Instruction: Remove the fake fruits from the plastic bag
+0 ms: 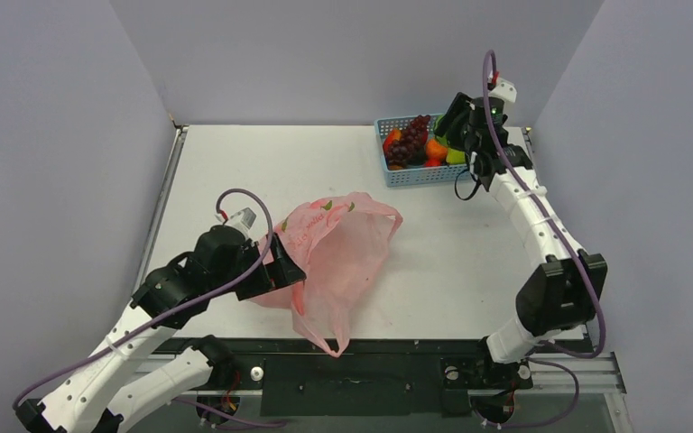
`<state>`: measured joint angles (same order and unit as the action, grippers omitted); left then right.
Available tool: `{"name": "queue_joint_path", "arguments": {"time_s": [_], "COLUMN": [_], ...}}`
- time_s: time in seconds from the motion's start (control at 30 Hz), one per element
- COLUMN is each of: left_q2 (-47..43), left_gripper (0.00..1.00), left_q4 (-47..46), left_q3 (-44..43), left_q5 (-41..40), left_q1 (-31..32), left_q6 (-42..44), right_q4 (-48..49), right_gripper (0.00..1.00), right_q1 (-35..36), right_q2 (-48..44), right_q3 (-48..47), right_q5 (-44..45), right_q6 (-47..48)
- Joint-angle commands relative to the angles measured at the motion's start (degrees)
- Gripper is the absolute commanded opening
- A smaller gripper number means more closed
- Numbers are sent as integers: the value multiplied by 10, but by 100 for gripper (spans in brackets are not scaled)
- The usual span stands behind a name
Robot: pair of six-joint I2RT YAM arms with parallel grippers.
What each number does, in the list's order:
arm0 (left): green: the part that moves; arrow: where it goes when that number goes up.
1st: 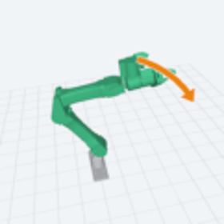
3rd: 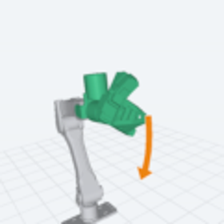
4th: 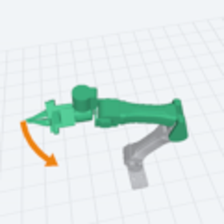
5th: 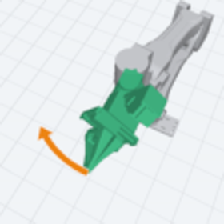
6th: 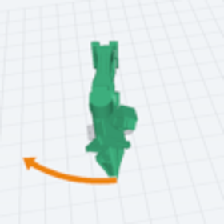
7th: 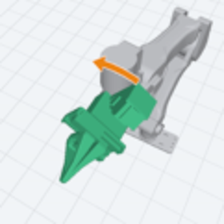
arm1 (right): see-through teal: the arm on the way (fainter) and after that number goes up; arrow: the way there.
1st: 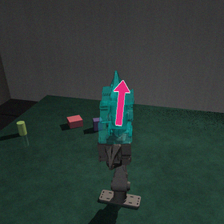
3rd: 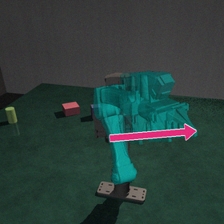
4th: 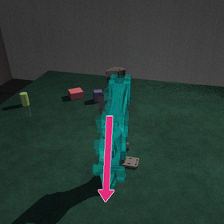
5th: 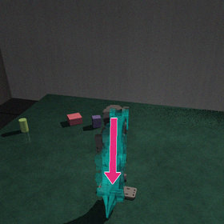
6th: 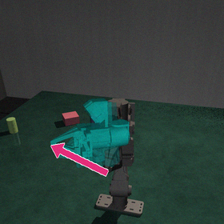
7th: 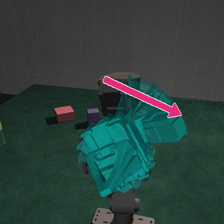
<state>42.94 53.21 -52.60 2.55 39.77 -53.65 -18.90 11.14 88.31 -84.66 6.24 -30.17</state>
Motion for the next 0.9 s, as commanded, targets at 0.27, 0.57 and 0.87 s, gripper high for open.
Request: {"name": "queue_joint_path", "arguments": {"time_s": [0.27,0.57,0.87], "left_q2": [39,57,57], "left_gripper": [97,97,97], "left_q4": [81,80,57], "left_q3": [-209,-269,-258], "left_q5": [-37,-62,-65], "left_q1": [-10,-12,-13], "left_q6": [98,83,50], "right_q4": [64,47,31], "right_gripper": [0,0,7], "right_q1": [-42,-51,-59], "right_q2": [224,339,425], "right_q3": [-175,-291,-374], "right_q5": [37,29,29], "right_q6": [-28,-5,13]}}
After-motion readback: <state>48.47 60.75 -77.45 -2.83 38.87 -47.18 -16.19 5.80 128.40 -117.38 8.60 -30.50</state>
